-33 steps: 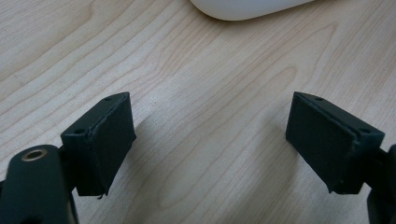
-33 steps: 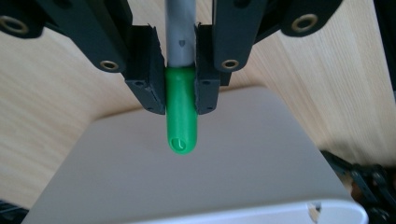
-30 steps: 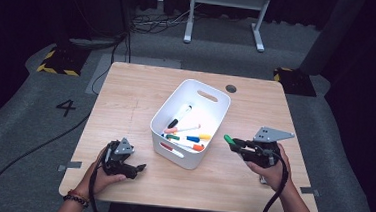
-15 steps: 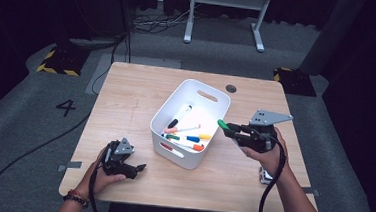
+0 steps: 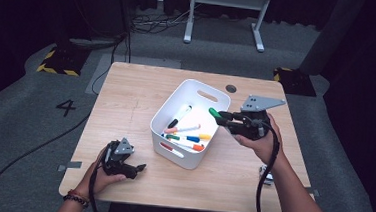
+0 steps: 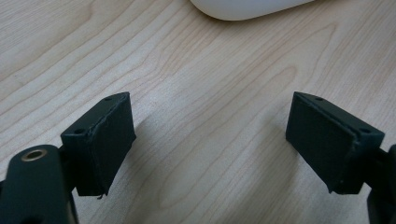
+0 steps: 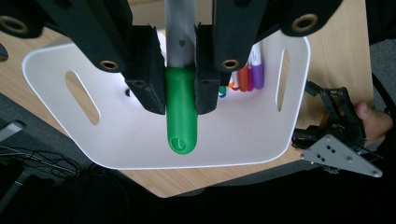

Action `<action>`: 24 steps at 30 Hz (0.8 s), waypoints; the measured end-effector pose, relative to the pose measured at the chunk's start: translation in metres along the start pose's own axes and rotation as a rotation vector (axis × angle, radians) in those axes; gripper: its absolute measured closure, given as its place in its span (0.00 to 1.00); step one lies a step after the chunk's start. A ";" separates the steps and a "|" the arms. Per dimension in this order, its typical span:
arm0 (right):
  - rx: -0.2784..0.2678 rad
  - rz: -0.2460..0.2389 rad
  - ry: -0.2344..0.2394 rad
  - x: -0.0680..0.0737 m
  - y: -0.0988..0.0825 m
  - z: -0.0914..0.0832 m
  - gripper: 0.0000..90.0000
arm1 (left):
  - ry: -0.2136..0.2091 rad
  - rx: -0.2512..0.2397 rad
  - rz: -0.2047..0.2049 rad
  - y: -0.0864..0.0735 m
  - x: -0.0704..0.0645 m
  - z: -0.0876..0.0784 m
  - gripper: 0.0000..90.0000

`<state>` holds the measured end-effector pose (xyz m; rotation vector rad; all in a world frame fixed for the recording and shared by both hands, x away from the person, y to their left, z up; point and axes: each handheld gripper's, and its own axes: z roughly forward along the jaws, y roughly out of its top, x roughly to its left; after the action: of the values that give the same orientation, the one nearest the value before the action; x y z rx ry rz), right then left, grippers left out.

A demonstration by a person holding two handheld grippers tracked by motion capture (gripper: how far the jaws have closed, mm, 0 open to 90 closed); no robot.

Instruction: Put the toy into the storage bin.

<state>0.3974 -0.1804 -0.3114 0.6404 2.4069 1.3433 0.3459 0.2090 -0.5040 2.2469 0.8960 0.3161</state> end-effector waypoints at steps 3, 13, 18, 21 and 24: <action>0.001 -0.003 0.017 0.003 0.007 0.005 0.83 | 0.000 0.000 0.000 0.000 0.000 0.000 0.17; 0.028 -0.029 0.044 0.011 0.030 0.025 0.83 | 0.000 0.000 0.000 0.000 0.000 0.000 0.17; 0.045 -0.034 0.062 0.015 0.037 0.038 0.83 | 0.000 0.000 0.000 0.000 0.000 0.000 0.17; 0.052 -0.038 0.068 0.017 0.041 0.046 0.83 | 0.000 0.000 0.000 0.000 0.000 0.000 0.17; 0.066 -0.038 0.075 0.019 0.044 0.057 0.83 | 0.000 0.000 0.000 0.000 0.000 0.000 0.17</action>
<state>0.4180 -0.1095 -0.3039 0.5673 2.5197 1.2991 0.3459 0.2090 -0.5040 2.2471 0.8960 0.3161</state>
